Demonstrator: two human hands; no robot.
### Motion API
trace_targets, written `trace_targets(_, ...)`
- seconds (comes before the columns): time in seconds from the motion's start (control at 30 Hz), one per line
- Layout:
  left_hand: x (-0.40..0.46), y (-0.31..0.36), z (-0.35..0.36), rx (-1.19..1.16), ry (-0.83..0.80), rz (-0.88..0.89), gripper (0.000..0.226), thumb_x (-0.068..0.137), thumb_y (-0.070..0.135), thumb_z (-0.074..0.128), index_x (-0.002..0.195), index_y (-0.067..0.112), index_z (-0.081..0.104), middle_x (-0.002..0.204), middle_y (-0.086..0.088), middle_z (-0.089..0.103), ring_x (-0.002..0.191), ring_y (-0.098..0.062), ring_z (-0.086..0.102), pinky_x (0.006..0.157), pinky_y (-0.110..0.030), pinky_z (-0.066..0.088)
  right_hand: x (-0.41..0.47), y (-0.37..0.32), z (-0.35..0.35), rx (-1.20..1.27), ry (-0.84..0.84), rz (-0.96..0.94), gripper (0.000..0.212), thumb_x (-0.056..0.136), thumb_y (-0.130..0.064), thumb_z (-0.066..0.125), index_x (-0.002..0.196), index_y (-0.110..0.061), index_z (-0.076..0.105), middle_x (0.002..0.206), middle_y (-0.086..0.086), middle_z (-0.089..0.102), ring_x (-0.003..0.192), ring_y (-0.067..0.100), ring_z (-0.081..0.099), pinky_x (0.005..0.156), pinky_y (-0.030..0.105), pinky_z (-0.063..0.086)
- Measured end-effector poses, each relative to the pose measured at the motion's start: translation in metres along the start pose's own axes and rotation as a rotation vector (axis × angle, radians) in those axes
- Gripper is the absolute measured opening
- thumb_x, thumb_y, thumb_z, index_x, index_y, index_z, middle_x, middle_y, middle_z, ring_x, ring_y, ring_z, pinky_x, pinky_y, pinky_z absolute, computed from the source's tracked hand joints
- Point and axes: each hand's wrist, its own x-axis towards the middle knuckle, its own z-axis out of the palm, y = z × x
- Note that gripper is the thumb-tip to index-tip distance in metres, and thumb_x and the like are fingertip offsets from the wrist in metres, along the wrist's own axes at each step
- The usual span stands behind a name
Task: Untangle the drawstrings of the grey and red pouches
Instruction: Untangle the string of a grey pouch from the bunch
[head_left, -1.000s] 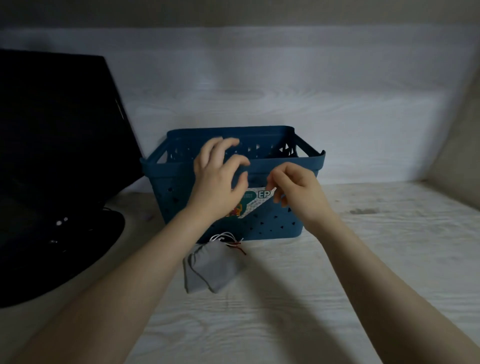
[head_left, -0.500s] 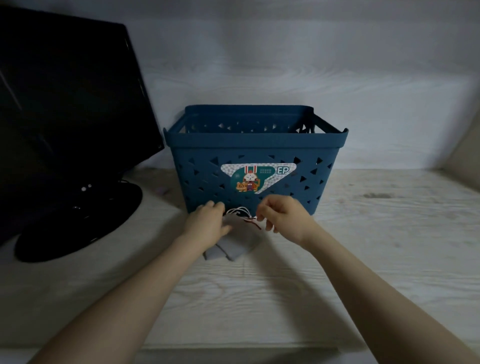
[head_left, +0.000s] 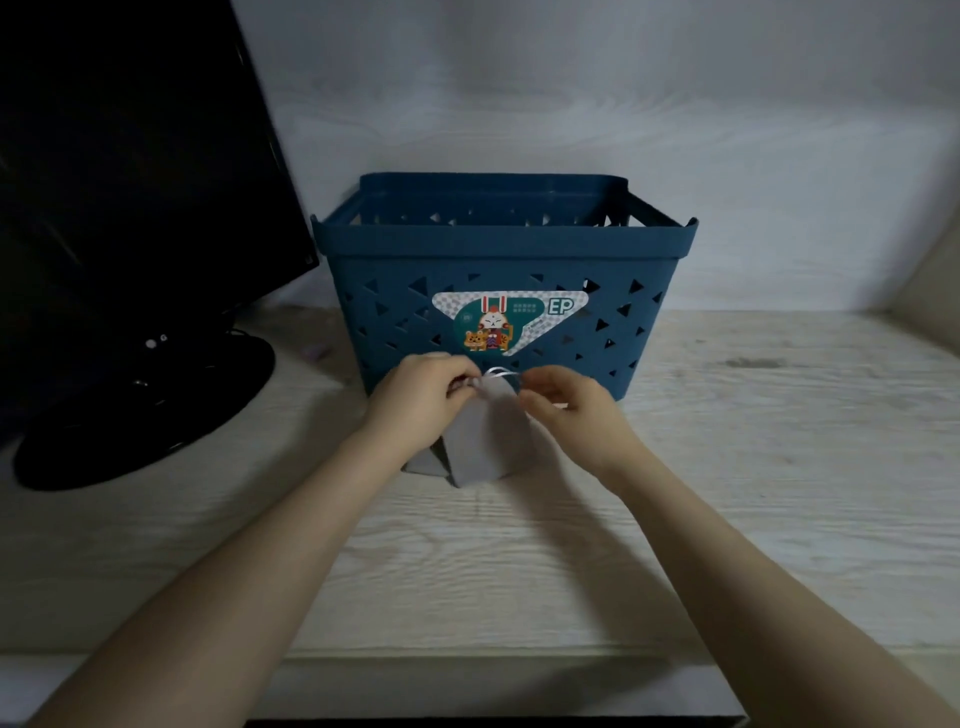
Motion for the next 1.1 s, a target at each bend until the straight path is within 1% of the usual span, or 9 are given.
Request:
trace_targets(0.13, -0.003, 0.018, 0.002, -0.184, 0.041, 0.071, 0.013, 0.083, 0.017, 0.067, 0.094, 0.011, 0.066, 0.086, 0.003, 0.064, 0.079, -0.016, 0.061, 0.074, -0.036, 0.053, -0.001, 0.003, 0.003, 0.055, -0.028, -0.021, 0.018, 0.09, -0.025, 0.058, 0.093, -0.009, 0.064, 0.087, 0.01, 0.065, 0.077, 0.017, 0.054, 0.066, 0.032, 0.041)
trace_targets(0.33, 0.004, 0.027, 0.011, -0.651, 0.017, -0.28, 0.015, 0.087, 0.019, 0.063, 0.097, 0.013, 0.054, 0.078, 0.0, 0.061, 0.06, -0.009, 0.055, 0.06, -0.02, 0.043, 0.007, 0.007, -0.001, 0.532, 0.085, 0.136, 0.015, 0.092, -0.007, 0.052, 0.086, -0.018, 0.06, 0.081, 0.001, 0.061, 0.074, 0.013, 0.055, 0.065, 0.024, 0.043)
trace_targets(0.43, 0.006, 0.027, 0.019, -0.709, -0.072, -0.333, 0.011, 0.09, 0.019, 0.059, 0.08, 0.016, 0.059, 0.061, 0.001, 0.054, 0.043, 0.0, 0.044, 0.05, -0.015, 0.037, 0.009, 0.014, -0.006, 0.478, 0.05, 0.196, 0.02, 0.092, -0.005, 0.05, 0.082, -0.019, 0.059, 0.08, 0.0, 0.06, 0.077, 0.015, 0.054, 0.069, 0.026, 0.042)
trace_targets(0.53, 0.01, 0.028, 0.027, -0.753, -0.139, -0.337, 0.015, 0.092, 0.018, 0.056, 0.077, 0.015, 0.058, 0.057, -0.002, 0.049, 0.045, -0.005, 0.043, 0.051, -0.019, 0.037, 0.013, 0.015, -0.008, 0.454, 0.096, 0.253, 0.019, 0.095, -0.016, 0.047, 0.079, -0.017, 0.059, 0.071, -0.005, 0.052, 0.071, 0.009, 0.046, 0.064, 0.023, 0.034)
trace_targets(0.67, 0.015, 0.031, 0.033, -0.914, -0.211, -0.422, 0.018, 0.095, 0.016, 0.051, 0.077, 0.011, 0.053, 0.05, 0.003, 0.032, 0.036, -0.006, 0.027, 0.037, -0.017, 0.022, 0.027, 0.014, -0.012, 0.546, 0.263, 0.323, 0.026, 0.096, -0.03, 0.046, 0.087, -0.016, 0.067, 0.082, -0.004, 0.06, 0.075, 0.006, 0.05, 0.067, 0.021, 0.037)
trace_targets(0.8, 0.017, 0.025, 0.036, -0.686, -0.162, -0.339, 0.026, 0.094, 0.025, 0.053, 0.073, 0.01, 0.057, 0.04, 0.012, 0.038, 0.037, -0.001, 0.032, 0.042, -0.018, 0.025, 0.038, 0.01, -0.016, 0.691, 0.356, 0.343, 0.021, 0.093, -0.012, 0.051, 0.077, -0.014, 0.063, 0.071, 0.001, 0.061, 0.065, 0.01, 0.056, 0.061, 0.018, 0.046)
trace_targets(0.9, 0.013, 0.011, 0.036, -0.389, -0.091, -0.22, 0.042, 0.094, 0.031, 0.051, 0.069, -0.002, 0.053, 0.053, -0.002, 0.043, 0.05, -0.01, 0.038, 0.051, -0.027, 0.025, 0.043, 0.011, -0.017, 0.776, 0.369, 0.319, 0.024, 0.095, -0.012, 0.047, 0.076, -0.013, 0.062, 0.071, 0.003, 0.062, 0.066, 0.012, 0.057, 0.067, 0.024, 0.048)
trace_targets(0.97, 0.011, 0.005, 0.034, -0.375, -0.1, -0.234, 0.041, 0.092, 0.032, 0.053, 0.068, -0.001, 0.053, 0.055, -0.004, 0.041, 0.049, -0.009, 0.037, 0.049, -0.024, 0.025, 0.043, 0.016, -0.013, 0.845, 0.37, 0.321, 0.029, 0.098, -0.017, 0.042, 0.076, -0.012, 0.061, 0.069, 0.002, 0.061, 0.064, 0.012, 0.058, 0.064, 0.023, 0.048)
trace_targets(1.1, 0.012, 0.001, 0.029, -0.935, -0.14, -0.436, 0.035, 0.092, 0.02, 0.052, 0.059, 0.013, 0.047, 0.052, 0.002, 0.034, 0.043, -0.008, 0.033, 0.045, -0.019, 0.025, 0.039, 0.02, -0.009, 1.141, 0.326, 0.417, 0.032, 0.099, -0.021, 0.039, 0.077, -0.011, 0.061, 0.062, -0.001, 0.064, 0.065, 0.014, 0.062, 0.066, 0.025, 0.049)
